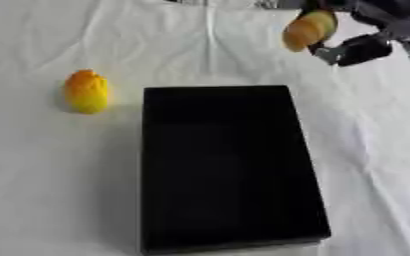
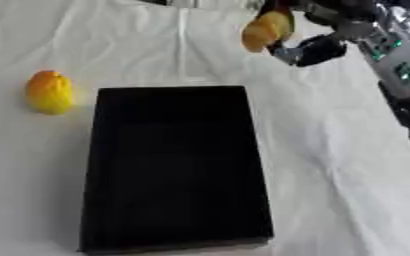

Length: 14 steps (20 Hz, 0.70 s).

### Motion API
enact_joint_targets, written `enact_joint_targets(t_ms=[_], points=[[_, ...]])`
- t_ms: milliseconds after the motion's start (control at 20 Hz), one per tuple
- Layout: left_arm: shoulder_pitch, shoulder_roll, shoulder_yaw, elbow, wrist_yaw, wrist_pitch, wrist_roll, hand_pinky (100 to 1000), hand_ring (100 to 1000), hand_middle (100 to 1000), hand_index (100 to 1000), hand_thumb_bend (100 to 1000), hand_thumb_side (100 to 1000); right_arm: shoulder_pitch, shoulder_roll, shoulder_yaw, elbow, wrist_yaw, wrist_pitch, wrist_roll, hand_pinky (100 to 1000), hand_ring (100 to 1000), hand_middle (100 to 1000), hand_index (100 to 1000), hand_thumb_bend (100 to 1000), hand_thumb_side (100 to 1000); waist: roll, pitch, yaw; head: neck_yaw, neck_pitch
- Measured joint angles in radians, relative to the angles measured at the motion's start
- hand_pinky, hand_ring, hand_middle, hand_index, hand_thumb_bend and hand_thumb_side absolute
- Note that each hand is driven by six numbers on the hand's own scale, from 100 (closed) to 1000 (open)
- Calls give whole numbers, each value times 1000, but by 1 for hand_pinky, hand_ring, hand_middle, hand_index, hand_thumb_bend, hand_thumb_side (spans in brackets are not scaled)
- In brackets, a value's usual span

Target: Pick up objects on the table and place them in the box.

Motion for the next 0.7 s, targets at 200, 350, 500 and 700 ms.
enact_joint_targets(t_ms=[200, 350, 500, 700], points=[[7, 9, 29, 0, -7, 15, 52, 839, 863, 775, 916, 180, 553, 8, -24, 24, -247, -38, 30, 9, 700, 653, 399, 618, 222, 212, 6, -26, -10, -5, 10], [23, 28, 70, 0, -20, 38, 135, 838, 861, 773, 916, 192, 551, -17, -14, 79, -356, -25, -10, 15, 697, 654, 420, 624, 245, 242, 12, -55, -13, -17, 22], [49, 45, 98, 0, -24, 58, 196, 838, 860, 772, 916, 193, 543, -52, 45, 151, -385, 5, -78, 32, 693, 652, 468, 626, 243, 257, 19, -69, -21, -24, 39], [81, 66, 114, 0, -33, 77, 227, 839, 863, 773, 916, 178, 559, -73, 147, 230, -393, 26, -143, 64, 708, 660, 451, 627, 177, 193, 22, -82, -36, -16, 61]])
